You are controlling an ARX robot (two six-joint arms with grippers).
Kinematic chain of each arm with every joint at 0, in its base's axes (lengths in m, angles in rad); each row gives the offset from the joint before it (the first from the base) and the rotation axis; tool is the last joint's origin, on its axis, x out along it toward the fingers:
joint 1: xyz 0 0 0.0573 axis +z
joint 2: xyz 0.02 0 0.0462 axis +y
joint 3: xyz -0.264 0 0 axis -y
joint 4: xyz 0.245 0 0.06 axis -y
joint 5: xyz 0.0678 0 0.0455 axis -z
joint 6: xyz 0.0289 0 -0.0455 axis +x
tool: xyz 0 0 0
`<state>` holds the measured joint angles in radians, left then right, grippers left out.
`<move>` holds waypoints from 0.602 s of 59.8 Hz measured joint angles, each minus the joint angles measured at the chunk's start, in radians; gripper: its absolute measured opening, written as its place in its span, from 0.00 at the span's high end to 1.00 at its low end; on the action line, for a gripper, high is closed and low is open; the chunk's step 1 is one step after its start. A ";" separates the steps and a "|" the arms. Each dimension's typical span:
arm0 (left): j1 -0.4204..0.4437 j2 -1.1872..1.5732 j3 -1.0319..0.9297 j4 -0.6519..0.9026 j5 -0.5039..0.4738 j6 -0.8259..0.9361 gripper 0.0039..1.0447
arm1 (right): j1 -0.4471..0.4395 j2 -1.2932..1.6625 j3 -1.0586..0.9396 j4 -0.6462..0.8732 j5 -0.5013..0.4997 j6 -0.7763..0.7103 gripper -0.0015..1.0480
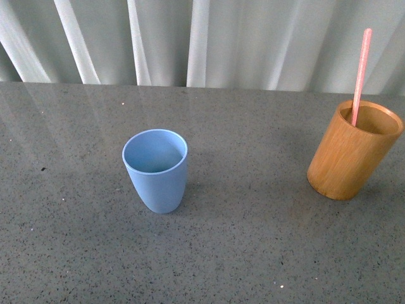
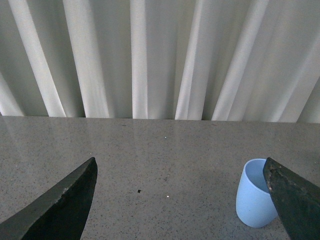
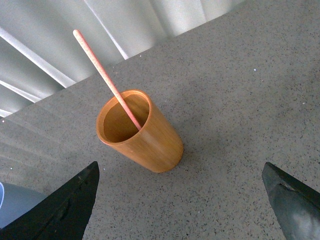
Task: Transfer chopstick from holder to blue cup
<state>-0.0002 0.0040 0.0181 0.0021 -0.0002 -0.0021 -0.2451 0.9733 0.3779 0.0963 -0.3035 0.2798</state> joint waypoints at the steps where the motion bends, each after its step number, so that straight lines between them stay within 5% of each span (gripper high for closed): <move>1: 0.000 0.000 0.000 0.000 0.000 0.000 0.06 | 0.001 0.007 0.006 0.001 -0.006 -0.015 0.10; 36: 0.000 0.000 0.000 0.000 0.000 0.000 0.06 | 0.100 0.319 0.200 0.065 0.098 -0.487 0.10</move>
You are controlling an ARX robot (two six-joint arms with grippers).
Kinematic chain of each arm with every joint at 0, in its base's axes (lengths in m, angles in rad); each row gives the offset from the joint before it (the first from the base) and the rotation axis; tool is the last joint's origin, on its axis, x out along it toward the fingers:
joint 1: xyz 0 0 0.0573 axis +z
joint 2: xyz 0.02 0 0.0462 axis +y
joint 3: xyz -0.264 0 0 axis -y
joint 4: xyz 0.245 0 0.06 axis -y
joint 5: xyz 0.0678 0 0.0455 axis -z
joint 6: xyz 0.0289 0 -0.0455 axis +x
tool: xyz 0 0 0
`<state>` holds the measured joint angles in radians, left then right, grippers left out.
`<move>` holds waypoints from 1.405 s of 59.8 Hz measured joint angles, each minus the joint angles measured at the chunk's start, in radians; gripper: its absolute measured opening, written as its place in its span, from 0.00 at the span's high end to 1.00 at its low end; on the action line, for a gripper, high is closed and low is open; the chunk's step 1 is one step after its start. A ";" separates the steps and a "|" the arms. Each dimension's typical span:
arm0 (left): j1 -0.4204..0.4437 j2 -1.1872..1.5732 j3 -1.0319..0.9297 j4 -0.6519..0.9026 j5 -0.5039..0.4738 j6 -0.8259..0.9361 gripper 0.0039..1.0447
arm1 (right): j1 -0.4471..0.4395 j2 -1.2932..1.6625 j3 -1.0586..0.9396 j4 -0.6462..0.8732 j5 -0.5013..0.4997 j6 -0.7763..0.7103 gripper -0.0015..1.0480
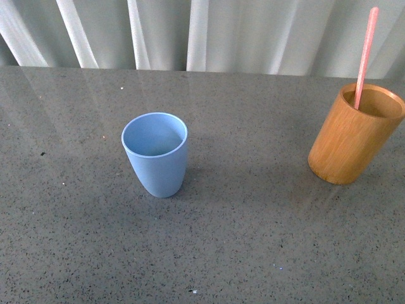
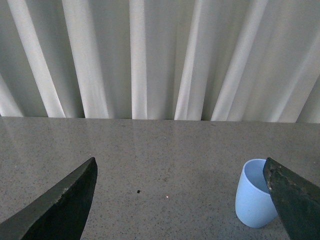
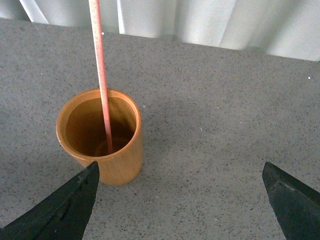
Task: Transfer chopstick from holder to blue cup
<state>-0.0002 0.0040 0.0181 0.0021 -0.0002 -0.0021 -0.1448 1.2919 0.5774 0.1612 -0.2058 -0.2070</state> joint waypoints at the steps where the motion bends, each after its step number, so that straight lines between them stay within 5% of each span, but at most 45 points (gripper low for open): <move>1: 0.000 0.000 0.000 0.000 0.000 0.000 0.06 | 0.003 0.012 0.006 0.002 0.001 -0.005 0.10; 34: 0.000 0.000 0.000 0.000 0.000 0.000 0.06 | 0.135 0.302 0.198 0.152 0.013 -0.075 0.10; 84: 0.000 0.000 0.000 0.000 0.000 0.000 0.06 | 0.125 0.544 0.397 0.253 -0.040 -0.013 0.10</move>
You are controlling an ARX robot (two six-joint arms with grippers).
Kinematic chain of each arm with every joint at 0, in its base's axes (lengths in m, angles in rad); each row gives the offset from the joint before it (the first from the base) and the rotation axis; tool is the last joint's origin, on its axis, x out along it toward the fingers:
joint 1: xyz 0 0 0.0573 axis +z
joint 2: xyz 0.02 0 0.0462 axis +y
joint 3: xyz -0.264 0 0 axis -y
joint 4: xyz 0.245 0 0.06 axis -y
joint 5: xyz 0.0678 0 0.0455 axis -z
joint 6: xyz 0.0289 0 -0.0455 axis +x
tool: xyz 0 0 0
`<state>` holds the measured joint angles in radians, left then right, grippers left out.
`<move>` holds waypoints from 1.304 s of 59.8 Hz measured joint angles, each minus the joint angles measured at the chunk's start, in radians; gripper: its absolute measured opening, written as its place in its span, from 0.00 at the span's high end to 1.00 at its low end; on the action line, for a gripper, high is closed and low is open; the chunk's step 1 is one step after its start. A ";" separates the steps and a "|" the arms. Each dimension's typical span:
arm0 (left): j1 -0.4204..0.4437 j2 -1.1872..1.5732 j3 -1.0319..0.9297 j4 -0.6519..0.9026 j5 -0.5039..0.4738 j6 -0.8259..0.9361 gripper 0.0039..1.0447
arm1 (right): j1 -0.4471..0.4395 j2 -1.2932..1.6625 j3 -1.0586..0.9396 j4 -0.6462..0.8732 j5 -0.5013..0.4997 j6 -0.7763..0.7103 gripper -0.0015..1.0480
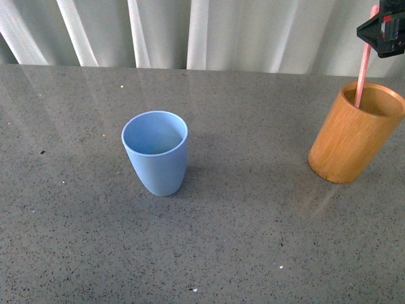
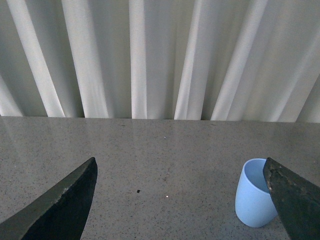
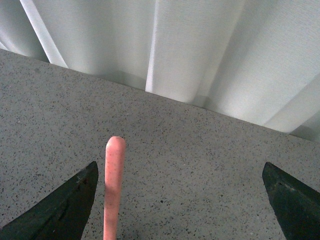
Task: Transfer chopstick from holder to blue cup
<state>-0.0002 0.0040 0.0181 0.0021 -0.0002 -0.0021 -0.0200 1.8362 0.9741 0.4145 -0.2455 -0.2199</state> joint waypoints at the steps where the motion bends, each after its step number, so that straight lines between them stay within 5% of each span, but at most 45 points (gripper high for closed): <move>1: 0.000 0.000 0.000 0.000 0.000 0.000 0.06 | 0.001 0.005 0.002 0.004 0.000 0.000 0.10; 15: 0.000 0.000 0.000 0.000 0.000 0.000 0.06 | 0.018 0.038 0.025 0.019 0.008 0.015 0.10; 48: 0.000 0.000 0.000 0.000 0.000 0.000 0.06 | 0.028 0.042 0.026 0.050 0.014 0.050 0.97; 78: 0.000 0.000 0.000 0.000 0.000 0.000 0.06 | 0.047 0.029 0.023 0.126 0.043 0.053 0.98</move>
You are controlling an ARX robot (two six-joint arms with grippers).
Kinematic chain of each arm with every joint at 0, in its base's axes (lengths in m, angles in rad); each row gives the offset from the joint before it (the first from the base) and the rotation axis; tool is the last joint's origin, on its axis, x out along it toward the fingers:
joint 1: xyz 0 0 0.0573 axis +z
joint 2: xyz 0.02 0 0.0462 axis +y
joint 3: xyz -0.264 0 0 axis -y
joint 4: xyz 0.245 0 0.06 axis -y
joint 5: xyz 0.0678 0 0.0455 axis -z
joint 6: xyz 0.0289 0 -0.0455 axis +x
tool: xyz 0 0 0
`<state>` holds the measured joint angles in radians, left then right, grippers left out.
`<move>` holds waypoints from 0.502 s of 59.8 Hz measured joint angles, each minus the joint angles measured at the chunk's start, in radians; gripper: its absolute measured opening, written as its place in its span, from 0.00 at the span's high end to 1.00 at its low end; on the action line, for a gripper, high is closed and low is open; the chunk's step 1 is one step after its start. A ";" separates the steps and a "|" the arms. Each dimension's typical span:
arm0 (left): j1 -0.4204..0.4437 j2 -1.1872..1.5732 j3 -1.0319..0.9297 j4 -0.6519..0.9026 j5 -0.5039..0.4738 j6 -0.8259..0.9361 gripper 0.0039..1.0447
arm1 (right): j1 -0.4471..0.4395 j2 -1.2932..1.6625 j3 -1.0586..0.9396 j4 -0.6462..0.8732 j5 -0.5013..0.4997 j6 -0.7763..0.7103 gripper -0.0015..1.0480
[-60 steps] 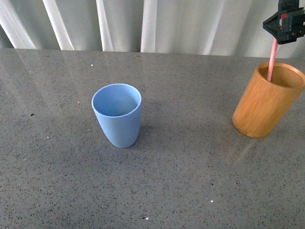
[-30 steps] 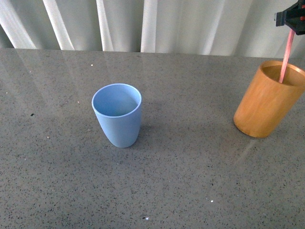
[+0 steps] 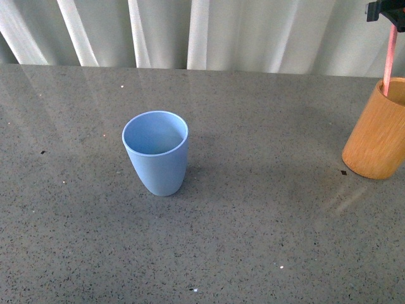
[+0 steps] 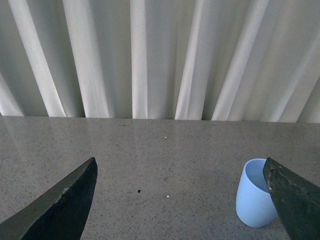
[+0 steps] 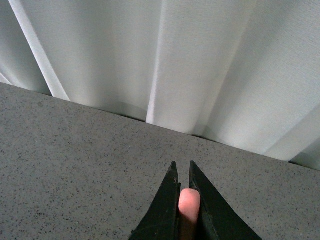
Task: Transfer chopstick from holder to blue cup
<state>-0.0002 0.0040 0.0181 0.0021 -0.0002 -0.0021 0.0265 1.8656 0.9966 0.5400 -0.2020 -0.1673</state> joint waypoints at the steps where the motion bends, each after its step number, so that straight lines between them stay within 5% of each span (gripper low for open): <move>1: 0.000 0.000 0.000 0.000 0.000 0.000 0.06 | 0.002 -0.003 -0.001 0.002 0.000 0.000 0.98; 30: 0.000 0.000 0.000 0.000 0.000 0.000 0.06 | 0.056 -0.099 -0.040 0.029 0.019 0.041 0.98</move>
<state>-0.0002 0.0040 0.0181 0.0021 -0.0006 -0.0021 0.0826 1.7668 0.9569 0.5686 -0.1833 -0.1265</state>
